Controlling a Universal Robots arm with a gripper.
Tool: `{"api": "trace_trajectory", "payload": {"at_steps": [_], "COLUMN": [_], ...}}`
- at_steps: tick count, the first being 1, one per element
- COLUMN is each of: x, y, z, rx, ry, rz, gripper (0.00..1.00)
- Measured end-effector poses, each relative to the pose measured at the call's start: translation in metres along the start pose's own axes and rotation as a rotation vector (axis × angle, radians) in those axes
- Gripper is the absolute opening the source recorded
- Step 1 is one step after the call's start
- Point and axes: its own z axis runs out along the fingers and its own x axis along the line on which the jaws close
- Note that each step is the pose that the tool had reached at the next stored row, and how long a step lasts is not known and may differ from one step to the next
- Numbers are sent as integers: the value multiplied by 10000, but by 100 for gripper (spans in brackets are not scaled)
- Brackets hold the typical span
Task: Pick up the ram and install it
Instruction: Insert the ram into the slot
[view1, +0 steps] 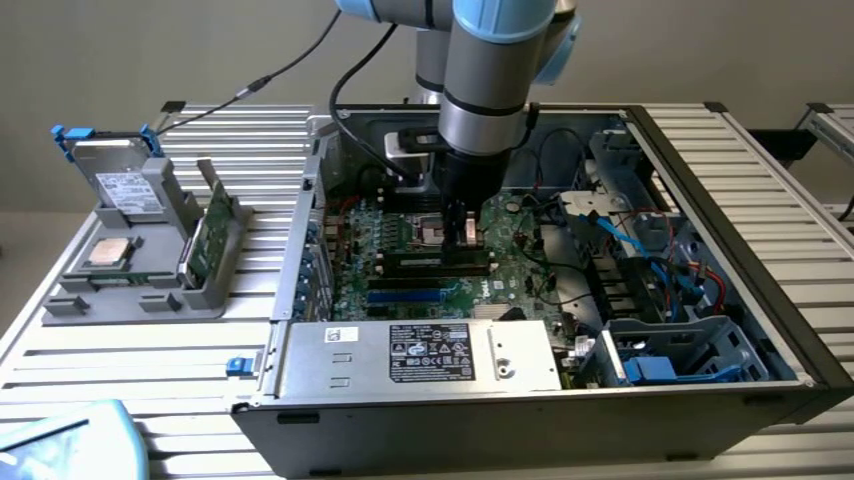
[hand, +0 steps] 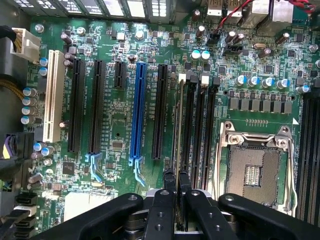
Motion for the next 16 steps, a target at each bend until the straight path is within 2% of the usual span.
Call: {"api": "trace_trajectory", "payload": {"at_steps": [16], "x": [-3], "y": [-3], "z": [-15], "rx": [-1], "ry": [-15], "rz": [151], "gripper": [14]}}
